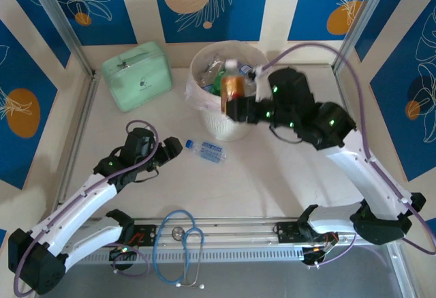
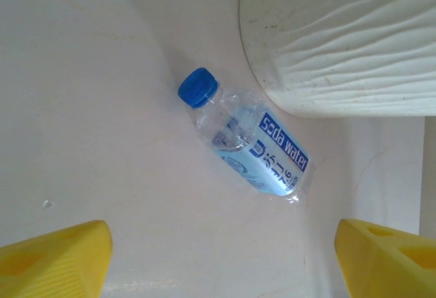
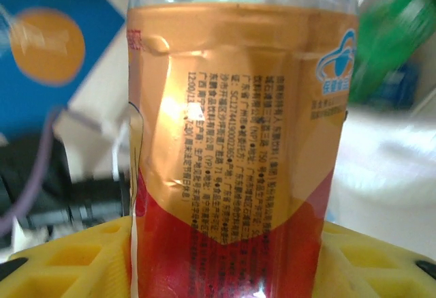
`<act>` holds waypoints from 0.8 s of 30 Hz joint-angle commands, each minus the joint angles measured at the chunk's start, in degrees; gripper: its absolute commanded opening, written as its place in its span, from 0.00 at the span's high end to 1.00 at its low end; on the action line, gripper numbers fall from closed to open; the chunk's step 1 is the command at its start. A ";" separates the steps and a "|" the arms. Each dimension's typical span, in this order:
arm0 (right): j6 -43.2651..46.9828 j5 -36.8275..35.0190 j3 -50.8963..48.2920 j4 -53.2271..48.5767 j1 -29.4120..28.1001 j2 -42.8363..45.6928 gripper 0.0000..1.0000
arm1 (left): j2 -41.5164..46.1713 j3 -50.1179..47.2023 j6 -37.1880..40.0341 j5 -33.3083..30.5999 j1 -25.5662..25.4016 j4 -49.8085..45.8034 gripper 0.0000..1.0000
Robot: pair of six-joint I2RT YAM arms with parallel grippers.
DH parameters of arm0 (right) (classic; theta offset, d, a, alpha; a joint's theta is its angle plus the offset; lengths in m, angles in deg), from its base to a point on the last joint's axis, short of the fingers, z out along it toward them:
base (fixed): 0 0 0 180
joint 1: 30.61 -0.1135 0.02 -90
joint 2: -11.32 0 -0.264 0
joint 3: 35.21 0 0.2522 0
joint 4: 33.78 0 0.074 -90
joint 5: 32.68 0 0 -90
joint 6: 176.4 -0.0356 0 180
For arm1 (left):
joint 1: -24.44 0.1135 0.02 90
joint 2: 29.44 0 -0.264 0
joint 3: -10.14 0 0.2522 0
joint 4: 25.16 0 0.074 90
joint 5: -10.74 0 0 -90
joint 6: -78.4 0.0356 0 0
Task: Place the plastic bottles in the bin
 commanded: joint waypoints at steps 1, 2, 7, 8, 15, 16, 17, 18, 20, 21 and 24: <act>-3.20 1.70 8.26 -2.31 5.66 -6.00 0.45 | 0.09 2.46 1.40 0.38 0.67 -1.17 0.15; -3.23 2.25 10.32 -2.07 7.02 -7.96 0.45 | 0.13 2.66 1.59 0.37 0.66 -1.39 0.15; -4.89 4.71 21.62 -4.04 13.98 -19.67 0.45 | -0.10 2.77 2.28 -0.07 0.75 -2.37 0.15; -5.07 5.50 23.15 -4.31 14.97 -21.48 0.45 | -0.06 2.77 2.32 -0.07 0.75 -2.41 0.15; -4.78 8.08 33.03 -4.76 18.41 -33.63 0.44 | -1.06 2.42 2.72 0.31 1.19 -1.59 0.15; -4.77 8.22 35.27 -5.80 18.59 -35.69 0.44 | -1.43 2.42 2.64 0.54 1.27 -1.29 0.15; -4.73 8.54 37.13 -6.68 18.70 -37.44 0.44 | -1.61 2.35 2.68 0.66 1.28 -1.06 0.15; -4.55 9.11 38.94 -7.43 18.68 -39.17 0.42 | -1.87 2.33 2.67 0.72 1.34 -0.86 0.15; -4.41 9.63 41.04 -7.99 18.34 -41.49 0.41 | -2.16 2.16 2.66 0.81 1.45 -0.62 0.15; -4.43 10.17 41.59 -7.89 17.98 -42.45 0.40 | -2.17 2.07 2.54 0.81 1.53 -0.52 0.15; -4.36 11.17 42.99 -7.61 16.87 -44.44 0.37 | -2.17 1.78 2.55 0.99 1.72 -0.25 0.15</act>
